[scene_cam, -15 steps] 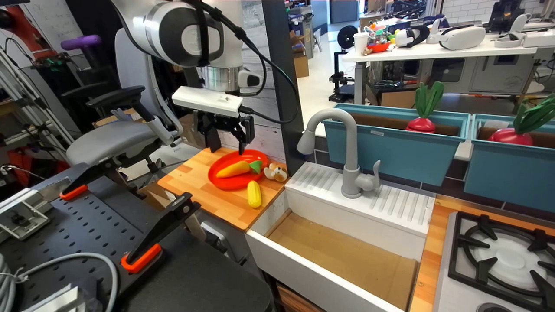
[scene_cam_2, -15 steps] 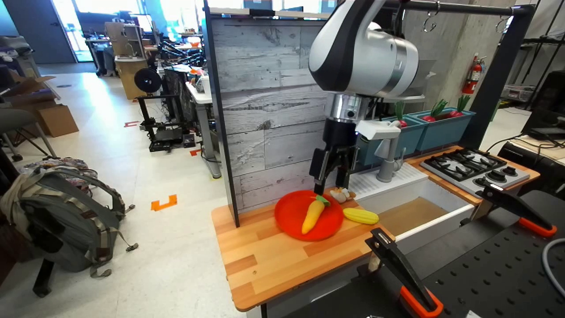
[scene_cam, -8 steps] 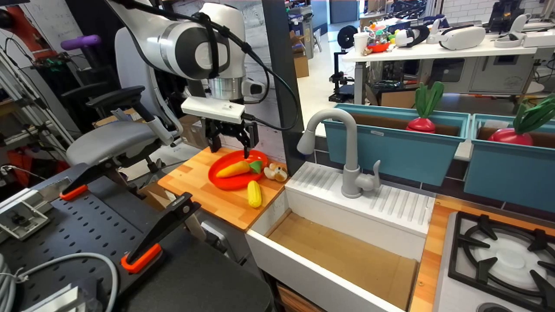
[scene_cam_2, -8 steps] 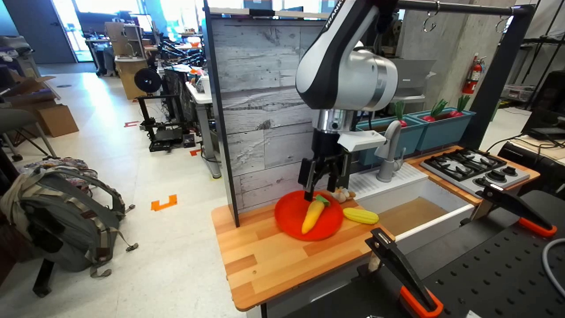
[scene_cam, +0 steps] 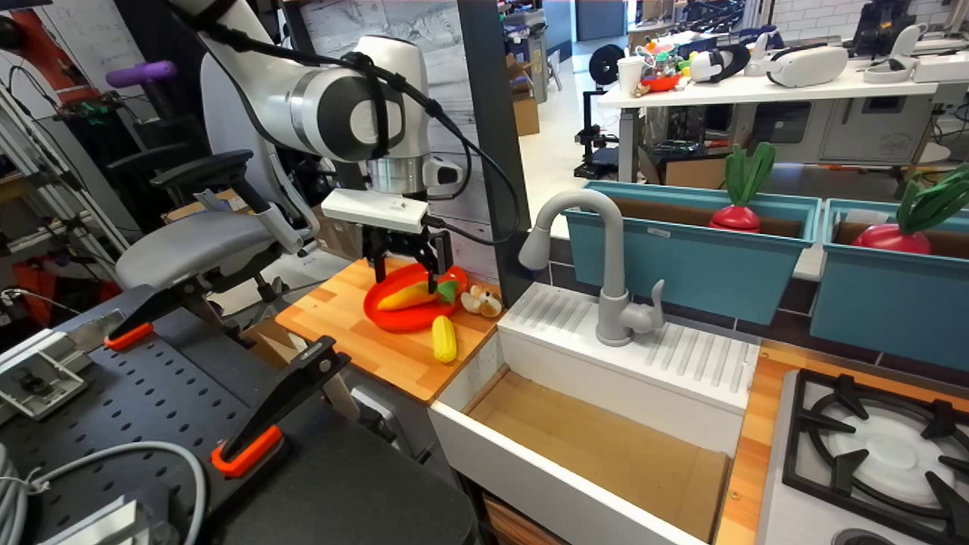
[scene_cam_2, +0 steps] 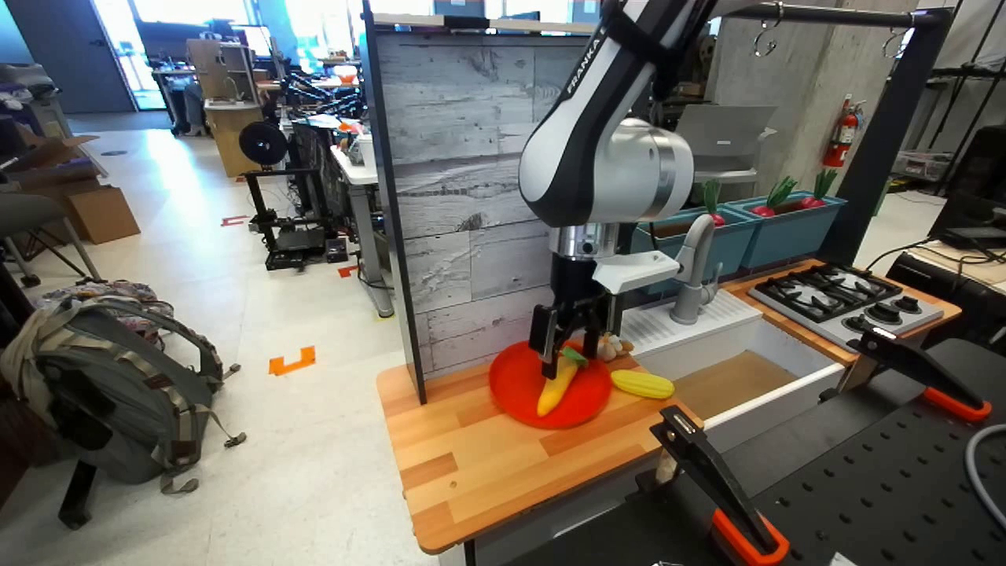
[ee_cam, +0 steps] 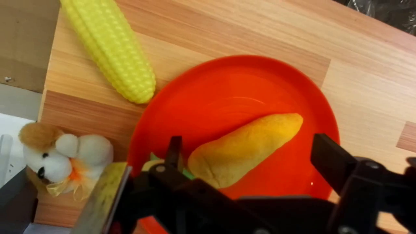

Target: Pick up the carrot plushie from the plate and put it on the table

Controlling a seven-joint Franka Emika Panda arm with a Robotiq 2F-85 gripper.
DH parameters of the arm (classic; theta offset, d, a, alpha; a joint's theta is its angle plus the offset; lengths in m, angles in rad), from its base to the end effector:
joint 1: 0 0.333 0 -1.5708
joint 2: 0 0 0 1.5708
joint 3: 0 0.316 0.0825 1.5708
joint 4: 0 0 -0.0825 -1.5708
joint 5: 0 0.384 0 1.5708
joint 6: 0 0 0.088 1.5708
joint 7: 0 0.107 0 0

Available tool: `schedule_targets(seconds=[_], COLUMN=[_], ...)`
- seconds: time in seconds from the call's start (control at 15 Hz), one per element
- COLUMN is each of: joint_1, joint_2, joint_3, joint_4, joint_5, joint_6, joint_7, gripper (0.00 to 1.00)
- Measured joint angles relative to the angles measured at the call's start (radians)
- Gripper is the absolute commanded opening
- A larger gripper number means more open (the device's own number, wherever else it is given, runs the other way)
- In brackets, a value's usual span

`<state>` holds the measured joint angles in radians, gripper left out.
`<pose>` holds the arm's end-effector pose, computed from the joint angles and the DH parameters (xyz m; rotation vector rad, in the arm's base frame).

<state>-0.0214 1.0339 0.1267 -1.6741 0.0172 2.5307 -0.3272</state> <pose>0.6167 0.0639 -0.0067 -2.9422 -0.5436 0.2344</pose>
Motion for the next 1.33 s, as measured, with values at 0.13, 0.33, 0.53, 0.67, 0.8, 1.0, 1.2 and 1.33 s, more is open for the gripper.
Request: schedule_targets(seconds=[0.13,0.33,0.53,0.67,0.8,1.0,1.2,1.33], joint_1=[0.009,0.023,0.039,0.042,0.042,0.042,0.042,0.042], joint_2=[0.016,0.036,0.049,0.051,0.052,0.052,0.052,0.05], joint_3=[-0.01,-0.026,-0.044,-0.049,-0.05,-0.052,-0.052,-0.05], joint_4=[0.014,0.032,0.043,0.045,0.045,0.043,0.041,0.035], joint_5=[-0.014,-0.042,-0.075,-0.087,-0.097,-0.11,-0.111,-0.111], joint_6=[-0.001,0.002,0.005,0.005,0.006,0.012,0.019,0.038], joint_7=[0.009,0.017,0.025,0.025,0.025,0.025,0.023,0.021], gripper=[0.77,0.6,0.37,0.22,0.07,0.0,0.0,0.28])
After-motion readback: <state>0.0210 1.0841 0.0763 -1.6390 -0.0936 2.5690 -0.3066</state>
